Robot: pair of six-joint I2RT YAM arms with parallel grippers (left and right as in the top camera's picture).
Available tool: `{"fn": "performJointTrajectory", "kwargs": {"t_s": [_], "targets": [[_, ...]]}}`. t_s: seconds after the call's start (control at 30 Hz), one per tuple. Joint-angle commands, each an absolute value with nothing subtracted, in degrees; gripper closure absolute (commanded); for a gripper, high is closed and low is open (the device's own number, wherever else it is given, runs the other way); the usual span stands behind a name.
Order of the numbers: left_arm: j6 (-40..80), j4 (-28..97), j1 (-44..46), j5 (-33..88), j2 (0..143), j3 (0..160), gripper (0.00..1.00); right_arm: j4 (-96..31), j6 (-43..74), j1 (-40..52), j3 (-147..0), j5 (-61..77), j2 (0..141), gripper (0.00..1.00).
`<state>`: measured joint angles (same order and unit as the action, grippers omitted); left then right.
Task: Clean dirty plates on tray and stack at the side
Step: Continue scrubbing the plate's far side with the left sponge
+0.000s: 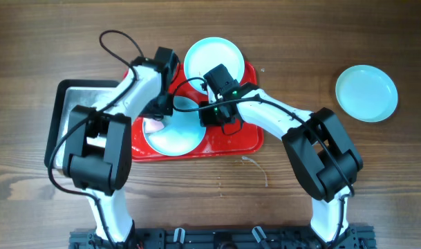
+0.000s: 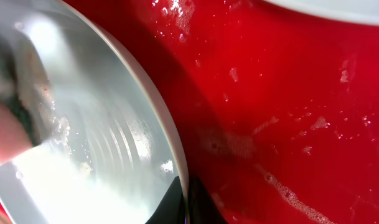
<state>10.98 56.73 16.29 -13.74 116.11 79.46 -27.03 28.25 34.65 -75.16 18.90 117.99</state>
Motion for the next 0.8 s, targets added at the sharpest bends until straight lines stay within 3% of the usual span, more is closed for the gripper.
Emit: {"fn": "performJointTrajectory", "kwargs": {"t_s": [0.0, 0.47, 0.7, 0.77], "targets": [[7.68, 49.28, 17.5, -10.79, 118.21, 71.83, 0.96, -27.57, 28.67, 34.41, -75.37, 19.16, 119.39, 0.96], [1.67, 51.37, 26.44, 9.15, 118.19, 69.97, 0.96, -27.51, 28.69, 34.41, -75.37, 19.16, 119.39, 0.96], [0.49, 53.36, 25.98, 10.44, 118.19, 70.19, 0.96, -27.49, 28.69, 34.41, -75.37, 19.16, 119.39, 0.95], [5.06, 52.53, 24.77, 6.31, 118.19, 70.19, 0.96, -27.51, 28.69, 34.41, -75.37, 19.16, 119.39, 0.96]]}}
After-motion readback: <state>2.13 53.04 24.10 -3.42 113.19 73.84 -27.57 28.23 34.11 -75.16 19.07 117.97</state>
